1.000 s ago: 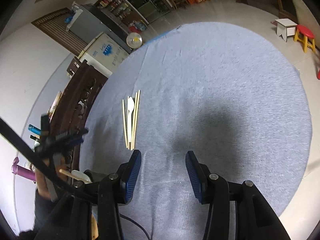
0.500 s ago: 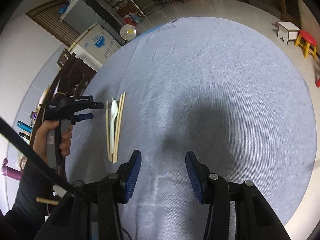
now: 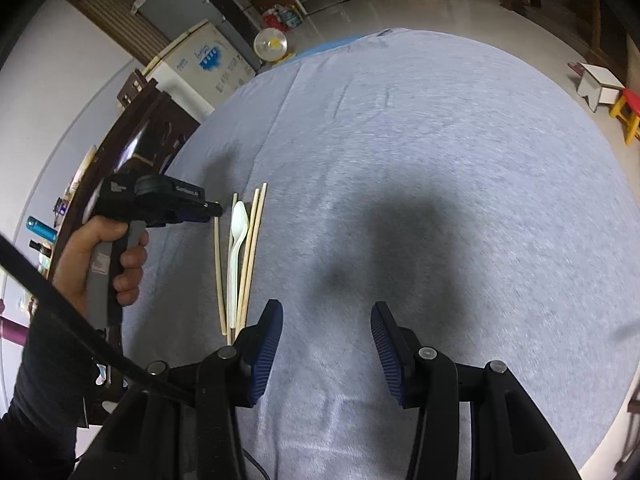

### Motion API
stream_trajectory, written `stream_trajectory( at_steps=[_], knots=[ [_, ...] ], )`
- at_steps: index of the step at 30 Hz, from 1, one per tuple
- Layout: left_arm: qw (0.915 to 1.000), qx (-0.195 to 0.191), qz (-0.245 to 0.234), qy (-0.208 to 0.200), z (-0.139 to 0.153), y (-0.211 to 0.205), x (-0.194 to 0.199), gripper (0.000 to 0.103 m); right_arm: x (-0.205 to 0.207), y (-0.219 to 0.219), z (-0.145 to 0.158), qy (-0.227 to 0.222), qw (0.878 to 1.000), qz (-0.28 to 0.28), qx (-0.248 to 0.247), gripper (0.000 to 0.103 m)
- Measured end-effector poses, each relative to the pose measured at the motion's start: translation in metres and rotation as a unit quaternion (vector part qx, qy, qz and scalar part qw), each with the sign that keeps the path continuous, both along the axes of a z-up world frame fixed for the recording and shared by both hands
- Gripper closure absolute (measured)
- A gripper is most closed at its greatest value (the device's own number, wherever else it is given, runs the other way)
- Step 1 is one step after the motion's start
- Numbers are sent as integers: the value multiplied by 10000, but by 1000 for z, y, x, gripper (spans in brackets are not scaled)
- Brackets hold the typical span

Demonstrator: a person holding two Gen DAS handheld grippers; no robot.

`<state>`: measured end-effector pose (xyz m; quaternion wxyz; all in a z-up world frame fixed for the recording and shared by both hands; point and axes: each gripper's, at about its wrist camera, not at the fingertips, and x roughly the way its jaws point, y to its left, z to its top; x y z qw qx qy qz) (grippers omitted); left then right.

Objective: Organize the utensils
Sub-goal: 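Move the left tool back to the utensils and grasp a wooden chopstick, then grasp another wooden chopstick beside the spoons with the right tool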

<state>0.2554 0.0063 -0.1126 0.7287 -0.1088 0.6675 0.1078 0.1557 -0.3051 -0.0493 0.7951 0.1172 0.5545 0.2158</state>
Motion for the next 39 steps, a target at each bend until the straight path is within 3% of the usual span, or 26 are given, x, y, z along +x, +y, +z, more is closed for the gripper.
stream_trajectory(
  at_steps=[3, 8, 12, 19, 25, 32, 39],
  knots=[
    [9997, -224, -53, 75, 1, 12, 3, 96, 17, 15, -4, 92, 9997, 162, -139, 54],
    [9998, -79, -154, -6, 4, 37, -18, 97, 46, 40, -11, 256, 9981, 424, -371, 54],
    [9996, 31, -284, -2, 3, 49, -45, 98, 79, 69, -24, 593, 9957, 540, -461, 66],
    [9991, 49, -406, -64, -2, 50, -56, 97, 125, 129, -45, 1092, 9885, 639, -823, 75],
    [9990, -84, -413, -130, -7, 56, -62, 97, 141, 162, -52, 1107, 9828, 669, -1318, 78],
    [9988, -139, -434, -199, -1, 72, -83, 97, 143, 185, -59, 1144, 9782, 743, -1567, 82],
    [9988, -96, -423, -233, 4, 73, -91, 97, 139, 219, -60, 981, 9648, 967, -2240, 83]
  ],
)
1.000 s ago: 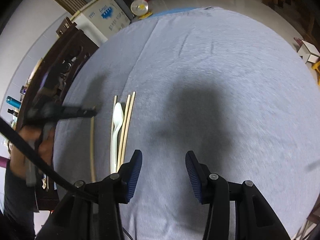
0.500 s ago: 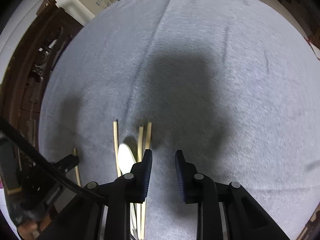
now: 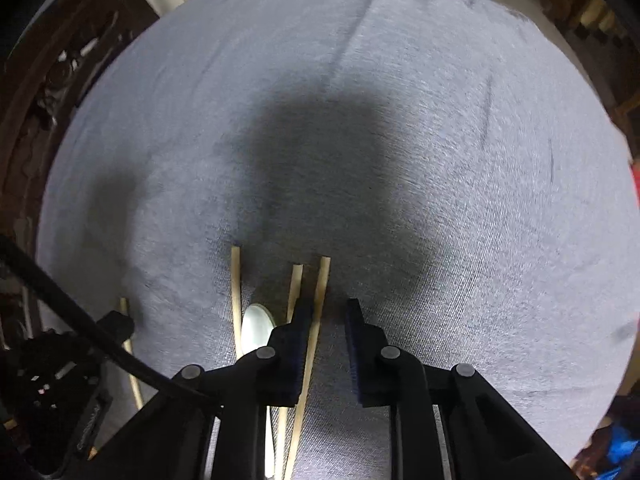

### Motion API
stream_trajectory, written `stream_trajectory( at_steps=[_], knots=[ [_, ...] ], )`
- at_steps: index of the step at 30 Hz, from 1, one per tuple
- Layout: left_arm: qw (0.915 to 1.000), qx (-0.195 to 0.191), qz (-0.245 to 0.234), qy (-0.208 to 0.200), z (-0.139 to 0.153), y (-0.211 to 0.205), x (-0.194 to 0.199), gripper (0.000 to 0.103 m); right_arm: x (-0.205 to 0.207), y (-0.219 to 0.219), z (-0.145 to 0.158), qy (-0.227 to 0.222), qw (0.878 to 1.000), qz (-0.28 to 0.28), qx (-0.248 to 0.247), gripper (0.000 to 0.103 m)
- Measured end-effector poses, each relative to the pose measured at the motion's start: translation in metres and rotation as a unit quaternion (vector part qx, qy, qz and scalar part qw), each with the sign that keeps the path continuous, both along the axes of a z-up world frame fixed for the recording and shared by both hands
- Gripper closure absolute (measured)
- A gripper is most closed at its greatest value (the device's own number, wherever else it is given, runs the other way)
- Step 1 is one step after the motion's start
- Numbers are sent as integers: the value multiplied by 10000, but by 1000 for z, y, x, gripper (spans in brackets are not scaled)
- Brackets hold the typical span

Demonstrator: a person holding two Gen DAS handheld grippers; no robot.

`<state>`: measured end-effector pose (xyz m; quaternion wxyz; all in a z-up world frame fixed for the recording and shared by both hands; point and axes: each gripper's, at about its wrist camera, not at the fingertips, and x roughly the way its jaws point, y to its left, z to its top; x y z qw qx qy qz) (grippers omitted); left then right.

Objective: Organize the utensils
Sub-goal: 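Grasp another wooden chopstick beside the spoons with the right tool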

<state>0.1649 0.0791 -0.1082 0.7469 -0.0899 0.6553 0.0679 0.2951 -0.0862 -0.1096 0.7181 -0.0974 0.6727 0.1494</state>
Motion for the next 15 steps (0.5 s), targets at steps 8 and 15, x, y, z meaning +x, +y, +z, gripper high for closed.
stream_trajectory(
  at_steps=[8, 15],
  knots=[
    [9999, 116, -49, 51, -1, -24, 6, 97, -13, -1, 1, -40, 9987, 372, -359, 98],
    [9995, 282, -100, 88, 2, -34, 13, 97, -9, 1, 0, 50, 9979, 443, -473, 97]
  ],
)
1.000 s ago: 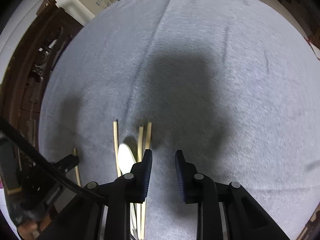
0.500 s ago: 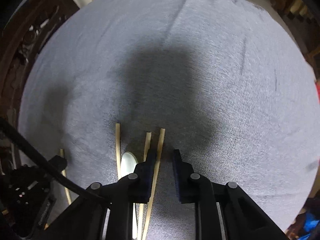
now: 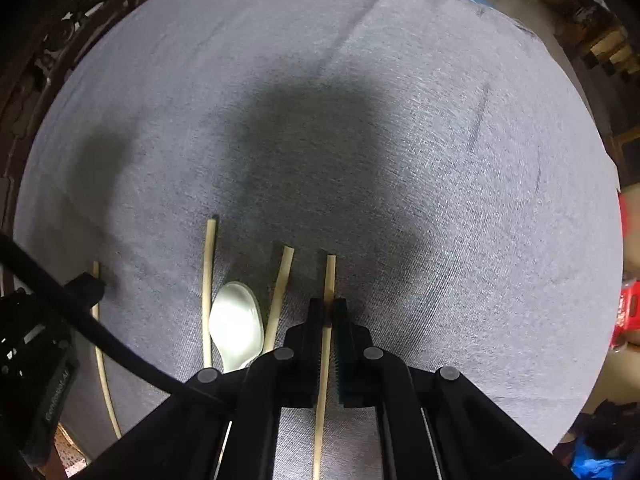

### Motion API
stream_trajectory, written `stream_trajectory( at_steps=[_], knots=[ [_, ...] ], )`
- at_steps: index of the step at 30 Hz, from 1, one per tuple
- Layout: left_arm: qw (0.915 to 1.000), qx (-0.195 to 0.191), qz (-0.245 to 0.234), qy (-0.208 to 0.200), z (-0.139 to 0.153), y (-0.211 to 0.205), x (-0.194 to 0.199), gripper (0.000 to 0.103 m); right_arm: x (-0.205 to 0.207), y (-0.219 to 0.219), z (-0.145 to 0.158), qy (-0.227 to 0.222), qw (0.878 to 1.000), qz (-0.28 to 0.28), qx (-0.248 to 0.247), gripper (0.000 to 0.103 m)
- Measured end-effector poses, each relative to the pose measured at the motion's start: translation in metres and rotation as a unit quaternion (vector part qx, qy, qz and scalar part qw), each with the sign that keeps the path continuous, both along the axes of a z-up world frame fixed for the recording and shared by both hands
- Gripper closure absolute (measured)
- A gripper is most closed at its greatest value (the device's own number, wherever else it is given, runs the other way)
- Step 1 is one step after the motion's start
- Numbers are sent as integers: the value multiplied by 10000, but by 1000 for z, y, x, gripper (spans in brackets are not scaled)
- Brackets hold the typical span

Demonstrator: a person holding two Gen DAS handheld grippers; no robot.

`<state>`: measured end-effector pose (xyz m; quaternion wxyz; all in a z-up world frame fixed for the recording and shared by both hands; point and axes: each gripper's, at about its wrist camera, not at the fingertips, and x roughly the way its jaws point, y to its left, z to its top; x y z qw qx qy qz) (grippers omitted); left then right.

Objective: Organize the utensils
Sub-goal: 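Grasp another wooden chopstick beside the spoons with the right tool, then lift the chopstick with the left tool toward the black cup while the right tool carries its chopstick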

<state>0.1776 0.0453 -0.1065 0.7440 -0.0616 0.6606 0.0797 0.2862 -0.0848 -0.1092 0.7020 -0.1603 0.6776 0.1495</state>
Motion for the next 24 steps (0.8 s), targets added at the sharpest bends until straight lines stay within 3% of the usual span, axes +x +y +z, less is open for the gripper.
stream_trajectory(
  at_steps=[5, 12, 16, 24],
  knots=[
    [9999, 22, -59, 123, 1, -5, 8, 98, 6, -2, -3, 66, 9999, 14, 118, 97],
    [9984, -500, 210, 149, 1, 18, 11, 98, 7, -48, 2, 13, 9961, -401, 786, 98],
    [9973, -638, 353, -63, 9, 30, 4, 98, 2, -77, 22, -212, 9908, -624, 1181, 98],
    [9927, -585, 480, -935, 61, 29, -32, 98, -28, -137, 63, -791, 9709, -1042, 2006, 98]
  ],
)
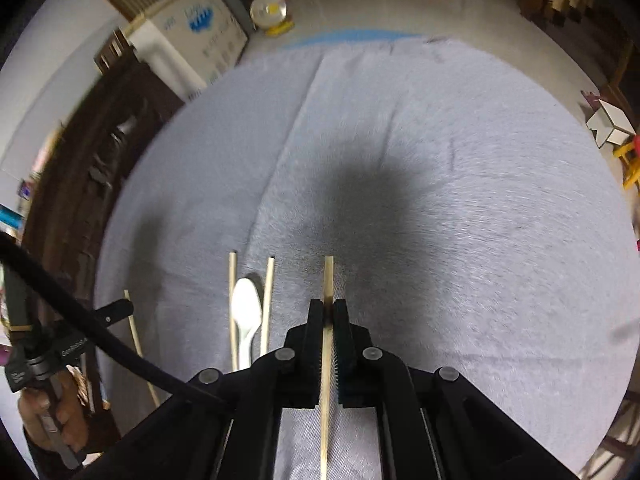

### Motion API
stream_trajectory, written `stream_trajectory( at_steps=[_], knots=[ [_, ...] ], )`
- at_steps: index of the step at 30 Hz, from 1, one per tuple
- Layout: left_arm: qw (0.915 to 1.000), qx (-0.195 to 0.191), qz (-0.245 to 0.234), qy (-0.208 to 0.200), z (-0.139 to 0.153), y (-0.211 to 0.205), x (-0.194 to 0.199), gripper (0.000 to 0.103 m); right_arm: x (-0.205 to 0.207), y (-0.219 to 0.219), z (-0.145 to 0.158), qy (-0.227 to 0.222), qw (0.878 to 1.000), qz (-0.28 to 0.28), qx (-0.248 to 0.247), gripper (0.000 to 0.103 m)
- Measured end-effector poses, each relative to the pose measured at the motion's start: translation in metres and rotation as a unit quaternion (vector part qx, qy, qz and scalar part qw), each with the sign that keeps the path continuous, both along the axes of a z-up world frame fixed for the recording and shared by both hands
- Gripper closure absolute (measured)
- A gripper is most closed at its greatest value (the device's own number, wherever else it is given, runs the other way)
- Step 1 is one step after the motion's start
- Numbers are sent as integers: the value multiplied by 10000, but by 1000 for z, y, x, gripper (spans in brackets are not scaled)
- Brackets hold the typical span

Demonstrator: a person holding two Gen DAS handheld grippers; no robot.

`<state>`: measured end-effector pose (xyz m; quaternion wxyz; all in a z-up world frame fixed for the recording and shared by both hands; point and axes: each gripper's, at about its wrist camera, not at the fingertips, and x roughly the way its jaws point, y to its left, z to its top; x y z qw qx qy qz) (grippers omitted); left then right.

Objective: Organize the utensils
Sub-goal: 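Lift the chopstick with the left tool toward the black cup while the right tool carries its chopstick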

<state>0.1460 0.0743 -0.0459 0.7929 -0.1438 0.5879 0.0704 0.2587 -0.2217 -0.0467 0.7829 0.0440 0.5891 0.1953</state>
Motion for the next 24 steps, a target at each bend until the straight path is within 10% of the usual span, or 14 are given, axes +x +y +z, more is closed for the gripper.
stream_trajectory(
  at_steps=[24],
  knots=[
    [9841, 127, 335, -1737, 106, -16, -103, 98, -131, -69, 129, -1986, 9736, -703, 874, 98]
  ],
)
